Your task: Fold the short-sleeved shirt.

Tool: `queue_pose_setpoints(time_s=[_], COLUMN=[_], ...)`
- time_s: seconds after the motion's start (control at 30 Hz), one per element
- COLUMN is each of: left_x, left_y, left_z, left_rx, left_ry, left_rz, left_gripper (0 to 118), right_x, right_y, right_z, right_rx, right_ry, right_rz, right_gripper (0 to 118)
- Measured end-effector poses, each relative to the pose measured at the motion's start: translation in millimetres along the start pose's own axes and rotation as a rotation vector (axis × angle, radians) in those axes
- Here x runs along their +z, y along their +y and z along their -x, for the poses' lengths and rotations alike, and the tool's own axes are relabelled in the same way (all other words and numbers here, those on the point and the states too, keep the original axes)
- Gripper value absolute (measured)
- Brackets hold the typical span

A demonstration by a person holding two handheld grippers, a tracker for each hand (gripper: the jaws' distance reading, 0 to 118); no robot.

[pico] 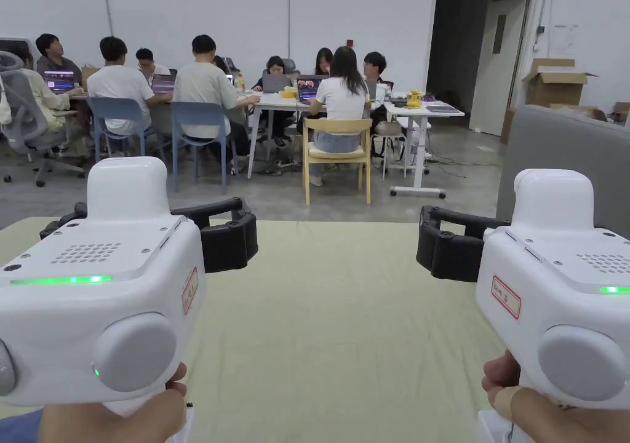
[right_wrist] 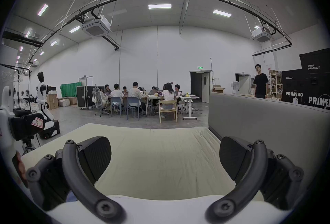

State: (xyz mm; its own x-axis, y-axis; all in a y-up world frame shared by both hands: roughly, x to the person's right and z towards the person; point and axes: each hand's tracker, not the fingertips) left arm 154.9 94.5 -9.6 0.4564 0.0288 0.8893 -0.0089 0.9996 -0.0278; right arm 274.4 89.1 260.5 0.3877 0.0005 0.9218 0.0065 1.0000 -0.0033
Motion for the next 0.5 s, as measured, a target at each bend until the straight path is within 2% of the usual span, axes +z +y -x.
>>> queue_pose_setpoints(time_s=[0.2,0.5], left_x=[0.8,0.9], left_y=[-1.1,-2.8], left_z=[-1.2,-1.4], left_rx=[-0.007,-0.013], left_ry=[0.005,0.014], left_rz=[0.006,0.014], left_gripper=[118,118], right_x=[-0.4,-1.4], right_y=[-0.9,-1.1], right_z=[4.9,7.0], right_rx=[0.042,0.051], right_ry=[-0.048,-0.057], right_rz=[0.009,0.025], right_gripper=[118,118])
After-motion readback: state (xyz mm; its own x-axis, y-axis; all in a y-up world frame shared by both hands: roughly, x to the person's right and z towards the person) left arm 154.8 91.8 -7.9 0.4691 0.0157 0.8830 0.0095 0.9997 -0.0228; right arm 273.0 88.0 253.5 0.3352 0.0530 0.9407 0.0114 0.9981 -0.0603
